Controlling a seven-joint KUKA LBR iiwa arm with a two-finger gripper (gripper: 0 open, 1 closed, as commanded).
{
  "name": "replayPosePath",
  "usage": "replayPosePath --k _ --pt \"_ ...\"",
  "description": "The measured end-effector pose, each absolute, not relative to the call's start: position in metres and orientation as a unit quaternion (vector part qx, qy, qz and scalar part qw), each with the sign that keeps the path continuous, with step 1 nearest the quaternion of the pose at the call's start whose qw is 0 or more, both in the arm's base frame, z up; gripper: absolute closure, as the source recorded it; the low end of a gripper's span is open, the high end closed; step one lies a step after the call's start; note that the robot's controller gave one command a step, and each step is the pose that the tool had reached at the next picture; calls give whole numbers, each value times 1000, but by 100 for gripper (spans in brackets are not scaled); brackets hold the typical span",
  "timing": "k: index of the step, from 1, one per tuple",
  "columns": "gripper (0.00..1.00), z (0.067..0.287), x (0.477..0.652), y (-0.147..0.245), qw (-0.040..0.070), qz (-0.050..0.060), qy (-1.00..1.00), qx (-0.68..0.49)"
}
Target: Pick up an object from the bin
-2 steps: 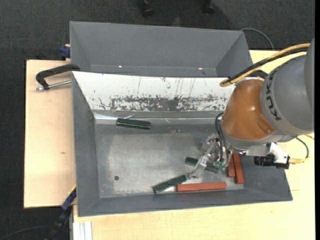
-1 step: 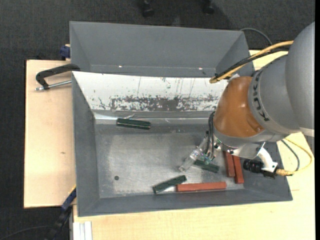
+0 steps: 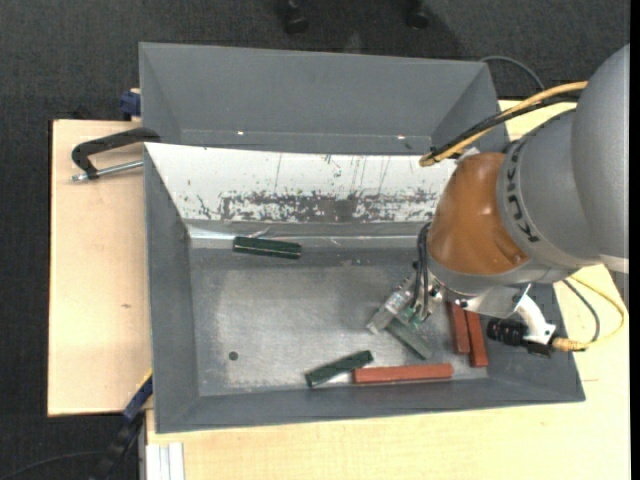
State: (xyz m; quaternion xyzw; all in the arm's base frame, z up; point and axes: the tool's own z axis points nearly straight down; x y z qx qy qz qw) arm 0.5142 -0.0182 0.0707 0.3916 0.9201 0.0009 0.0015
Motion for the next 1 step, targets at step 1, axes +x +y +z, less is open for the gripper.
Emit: replayPosePath --k 1 --pt "100 159 517 -18 6 2 921 391"
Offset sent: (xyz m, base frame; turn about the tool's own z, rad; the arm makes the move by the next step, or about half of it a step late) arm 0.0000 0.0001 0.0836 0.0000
